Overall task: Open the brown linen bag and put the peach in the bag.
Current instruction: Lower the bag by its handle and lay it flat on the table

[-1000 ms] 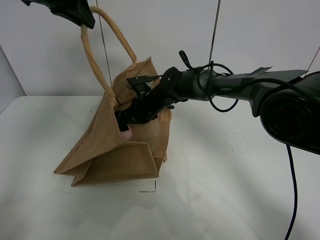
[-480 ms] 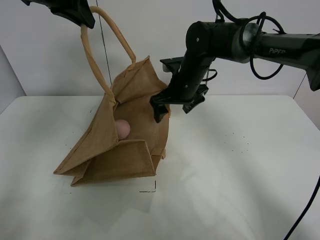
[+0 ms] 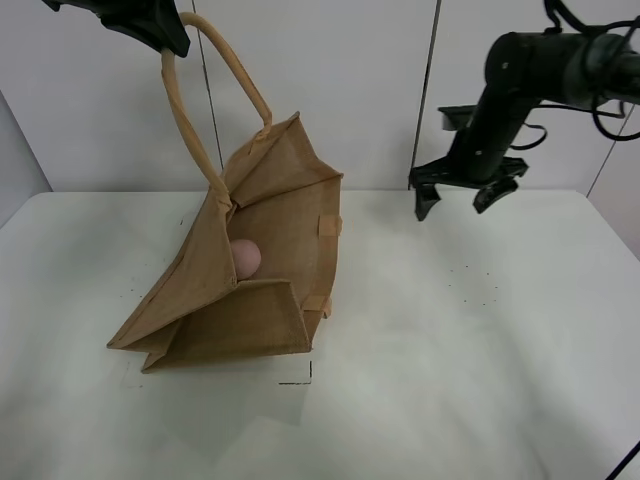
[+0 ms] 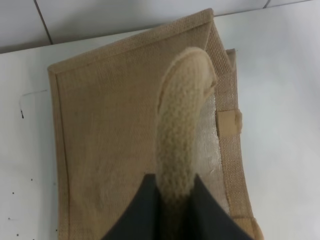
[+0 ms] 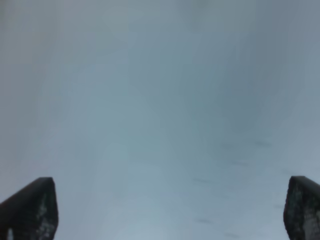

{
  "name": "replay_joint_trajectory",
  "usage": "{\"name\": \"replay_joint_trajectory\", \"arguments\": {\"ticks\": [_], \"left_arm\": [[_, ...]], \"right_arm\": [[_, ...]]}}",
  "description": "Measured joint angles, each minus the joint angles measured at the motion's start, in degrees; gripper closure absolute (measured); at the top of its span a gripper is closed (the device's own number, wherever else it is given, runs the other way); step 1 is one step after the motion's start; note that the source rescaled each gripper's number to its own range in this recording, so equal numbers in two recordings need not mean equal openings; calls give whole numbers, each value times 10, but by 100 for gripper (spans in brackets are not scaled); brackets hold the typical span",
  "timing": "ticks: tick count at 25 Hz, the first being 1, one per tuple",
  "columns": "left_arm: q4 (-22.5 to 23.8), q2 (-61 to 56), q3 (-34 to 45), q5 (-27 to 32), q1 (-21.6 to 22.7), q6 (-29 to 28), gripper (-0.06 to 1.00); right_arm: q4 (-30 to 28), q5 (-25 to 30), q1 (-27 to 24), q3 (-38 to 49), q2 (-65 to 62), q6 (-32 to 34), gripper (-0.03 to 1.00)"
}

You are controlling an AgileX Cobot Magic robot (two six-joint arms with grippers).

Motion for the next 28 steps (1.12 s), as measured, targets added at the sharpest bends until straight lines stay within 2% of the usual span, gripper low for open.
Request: {"name": "replay_joint_trajectory", "arguments": {"ticks": [3,6,12,18,21,28], "left_arm": [[0,0,0,0,-1,0,94],[0,0,0,0,-1,0,94],[0,0,0,0,-1,0,94],[0,0,0,0,-1,0,94],[0,0,0,0,-1,0,94],[1,0,0,0,-1,0,94]], "right_arm": [[-6,11,-57,0,0,2,-3],[-6,27,-90,0,0,2,-3],[-5,69,-96,0,0,-2,-3],[-1,73,-96,30,-22,-4,-3],[1,73,-96,88,-72,-5,-3],[1,73,-96,353,-315,-5,-3]]}}
